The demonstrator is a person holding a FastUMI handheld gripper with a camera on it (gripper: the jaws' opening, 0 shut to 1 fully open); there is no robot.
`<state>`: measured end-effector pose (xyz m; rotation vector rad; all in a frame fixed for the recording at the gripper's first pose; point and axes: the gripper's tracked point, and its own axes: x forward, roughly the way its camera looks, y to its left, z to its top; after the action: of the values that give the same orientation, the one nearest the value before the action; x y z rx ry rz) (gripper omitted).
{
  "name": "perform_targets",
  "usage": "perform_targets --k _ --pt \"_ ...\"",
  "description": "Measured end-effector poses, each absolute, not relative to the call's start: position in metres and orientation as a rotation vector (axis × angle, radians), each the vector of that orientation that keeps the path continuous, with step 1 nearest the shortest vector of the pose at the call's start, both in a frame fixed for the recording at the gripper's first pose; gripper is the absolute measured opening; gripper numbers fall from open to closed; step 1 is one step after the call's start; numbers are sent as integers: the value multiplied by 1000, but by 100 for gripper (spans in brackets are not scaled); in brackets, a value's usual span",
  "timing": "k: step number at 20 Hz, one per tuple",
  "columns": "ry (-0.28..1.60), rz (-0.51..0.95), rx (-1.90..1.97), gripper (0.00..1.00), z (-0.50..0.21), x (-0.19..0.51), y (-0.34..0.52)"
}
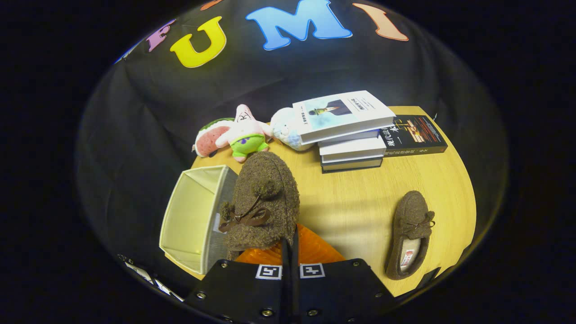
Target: Open the storage box then place both shoes into the box .Put the left shoe in first, then the right shoe, with the right side of both shoes facing outward in a uniform manner.
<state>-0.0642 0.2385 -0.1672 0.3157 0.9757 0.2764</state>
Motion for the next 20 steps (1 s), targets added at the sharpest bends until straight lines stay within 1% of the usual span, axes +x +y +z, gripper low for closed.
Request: perform_targets --k 4,9,14,20 --pt "944 346 369 0 -132 -56 282" --pt "957 429 367 0 -122 -46 350" --pt "1016 454 304 0 -146 -43 408" --pt "1137 406 280 1 -189 -46 450"
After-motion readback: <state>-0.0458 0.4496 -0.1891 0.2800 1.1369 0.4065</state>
